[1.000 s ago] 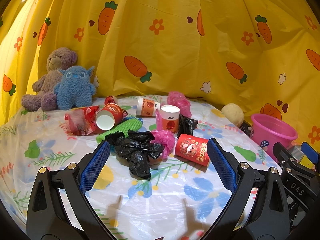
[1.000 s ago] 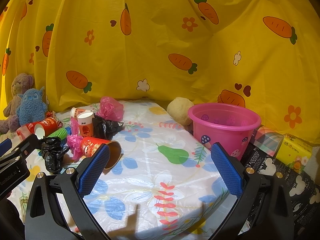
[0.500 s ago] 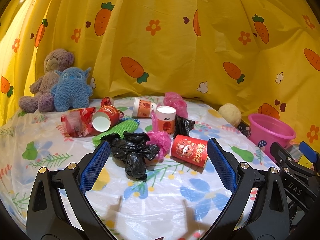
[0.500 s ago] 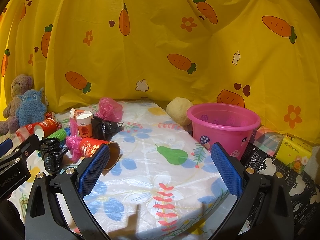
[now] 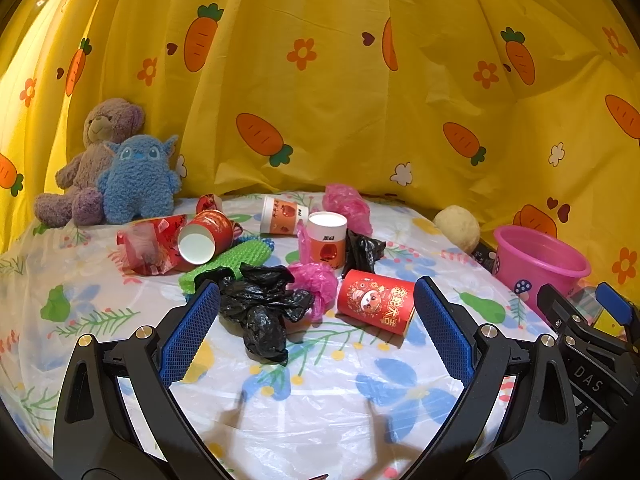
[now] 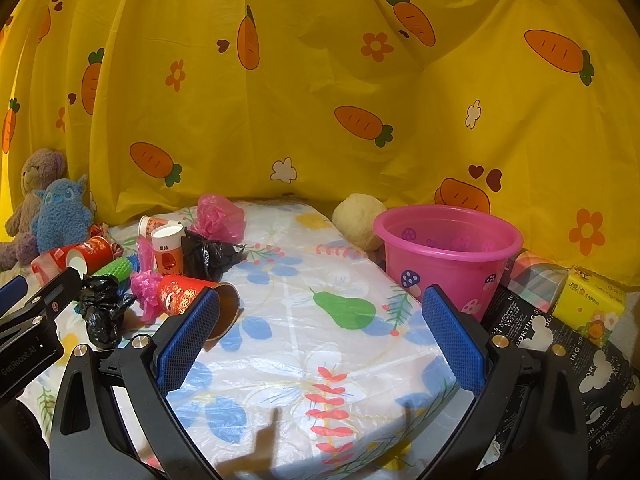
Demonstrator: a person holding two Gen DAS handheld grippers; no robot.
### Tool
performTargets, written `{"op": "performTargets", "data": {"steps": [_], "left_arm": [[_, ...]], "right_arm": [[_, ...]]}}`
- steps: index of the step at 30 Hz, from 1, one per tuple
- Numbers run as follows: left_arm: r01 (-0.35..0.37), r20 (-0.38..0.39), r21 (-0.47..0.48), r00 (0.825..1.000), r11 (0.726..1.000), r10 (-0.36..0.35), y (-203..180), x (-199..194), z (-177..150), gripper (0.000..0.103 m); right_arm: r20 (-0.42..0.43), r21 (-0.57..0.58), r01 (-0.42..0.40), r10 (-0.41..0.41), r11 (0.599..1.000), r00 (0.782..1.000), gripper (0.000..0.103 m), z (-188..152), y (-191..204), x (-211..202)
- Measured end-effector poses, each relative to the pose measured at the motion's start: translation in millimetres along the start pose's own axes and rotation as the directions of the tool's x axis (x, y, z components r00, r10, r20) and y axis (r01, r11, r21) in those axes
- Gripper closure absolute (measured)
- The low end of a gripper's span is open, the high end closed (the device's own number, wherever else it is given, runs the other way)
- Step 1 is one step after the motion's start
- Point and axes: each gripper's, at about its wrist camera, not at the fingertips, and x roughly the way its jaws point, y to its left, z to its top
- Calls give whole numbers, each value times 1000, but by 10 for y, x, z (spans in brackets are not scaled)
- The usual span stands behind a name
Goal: Collect trash
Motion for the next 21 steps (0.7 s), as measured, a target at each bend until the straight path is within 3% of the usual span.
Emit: {"op": "performTargets", "data": {"steps": [13,21], "left_arm": [[8,-11,-9,1000,1000,-8,128,106,-93,7],[-20,-10,-37,1000,999,19,388,186,-131,7]], "right_arm": [[-17,-11,-26,26,1000,1000,5,-95,87,151],[-46,-54,-112,109,992,993,8,-209,362,375]]}}
